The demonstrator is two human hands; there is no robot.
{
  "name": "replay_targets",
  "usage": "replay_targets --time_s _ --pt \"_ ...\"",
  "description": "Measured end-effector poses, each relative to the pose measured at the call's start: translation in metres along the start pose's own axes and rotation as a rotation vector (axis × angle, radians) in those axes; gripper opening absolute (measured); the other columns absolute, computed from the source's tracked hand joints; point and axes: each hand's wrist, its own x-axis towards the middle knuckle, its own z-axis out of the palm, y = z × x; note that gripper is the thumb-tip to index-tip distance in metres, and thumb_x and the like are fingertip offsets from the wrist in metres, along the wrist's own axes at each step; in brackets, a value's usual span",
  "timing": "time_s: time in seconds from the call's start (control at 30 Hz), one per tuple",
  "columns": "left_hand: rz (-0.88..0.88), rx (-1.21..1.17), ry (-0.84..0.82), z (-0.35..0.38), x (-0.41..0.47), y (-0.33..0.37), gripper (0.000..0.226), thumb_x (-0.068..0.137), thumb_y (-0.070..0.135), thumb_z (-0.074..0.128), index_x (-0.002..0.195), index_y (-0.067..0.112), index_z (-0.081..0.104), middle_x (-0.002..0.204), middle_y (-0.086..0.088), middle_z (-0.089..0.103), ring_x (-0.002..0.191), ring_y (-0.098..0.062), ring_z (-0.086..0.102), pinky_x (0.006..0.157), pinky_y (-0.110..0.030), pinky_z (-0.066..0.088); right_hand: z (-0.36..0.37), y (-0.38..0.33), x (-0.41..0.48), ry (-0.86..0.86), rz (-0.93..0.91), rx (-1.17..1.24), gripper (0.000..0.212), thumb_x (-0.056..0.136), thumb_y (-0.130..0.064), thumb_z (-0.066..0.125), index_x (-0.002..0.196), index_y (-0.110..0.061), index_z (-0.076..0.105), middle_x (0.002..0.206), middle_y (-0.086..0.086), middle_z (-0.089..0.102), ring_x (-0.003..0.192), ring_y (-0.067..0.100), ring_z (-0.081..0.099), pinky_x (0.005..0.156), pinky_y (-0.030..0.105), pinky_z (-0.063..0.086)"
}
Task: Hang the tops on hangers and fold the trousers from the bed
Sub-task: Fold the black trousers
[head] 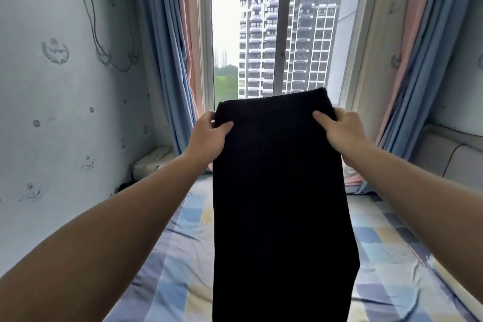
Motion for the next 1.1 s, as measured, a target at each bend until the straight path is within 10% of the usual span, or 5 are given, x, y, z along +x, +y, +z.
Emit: replay_targets --time_s 0.4,0.67,0.83,0.93,1.1 --pt "-0.410 0.039 -0.061 -0.020 0.058 -0.299 0.010 0.091 0.014 0.070 0.093 0.021 0.063 0.093 -0.007 0.073 0.082 -0.022 0.069 0.085 -0.046 0.057 0.174 0.250 0.044 -0.196 0.325 -0.201 0.022 0.095 -0.020 0.068 0.092 0.002 0.070 0.083 0.009 0.068 0.077 0.019 0.058 0.069 0.034 0.043" --pt "-0.646 0.135 -0.085 0.002 0.159 -0.552 0.009 0.094 0.021 0.069 0.092 0.025 0.061 0.092 0.000 0.070 0.079 -0.015 0.066 0.066 -0.027 0.047 0.320 0.472 0.120 -0.218 0.592 -0.283 0.020 0.097 -0.025 0.065 0.089 -0.008 0.070 0.084 0.010 0.072 0.075 0.022 0.063 0.069 0.037 0.048" --pt "-0.686 0.214 -0.100 0.030 0.204 -0.711 0.015 0.095 0.024 0.067 0.109 0.022 0.060 0.107 0.001 0.069 0.101 -0.021 0.067 0.091 -0.040 0.054 0.392 0.620 0.155 -0.201 0.655 -0.378 0.026 0.096 -0.030 0.063 0.082 -0.008 0.065 0.076 0.005 0.065 0.073 0.024 0.059 0.066 0.036 0.043" --pt "-0.714 0.295 -0.153 0.049 0.210 -0.792 0.054 0.097 0.032 0.064 0.146 0.024 0.042 0.145 0.000 0.052 0.128 -0.022 0.054 0.107 -0.039 0.044 0.423 0.700 0.153 -0.184 0.711 -0.454 0.021 0.099 -0.029 0.057 0.108 -0.011 0.064 0.109 0.007 0.070 0.097 0.027 0.064 0.081 0.038 0.048" --pt "-0.797 0.422 -0.324 0.073 0.145 -0.880 0.069 0.097 0.046 0.060 0.156 0.028 0.031 0.159 0.002 0.039 0.143 -0.022 0.040 0.115 -0.036 0.035 0.443 0.785 0.093 -0.353 0.870 -0.582 0.069 0.102 -0.040 0.050 0.159 -0.024 0.016 0.165 0.003 0.023 0.149 0.031 0.026 0.119 0.047 0.025"
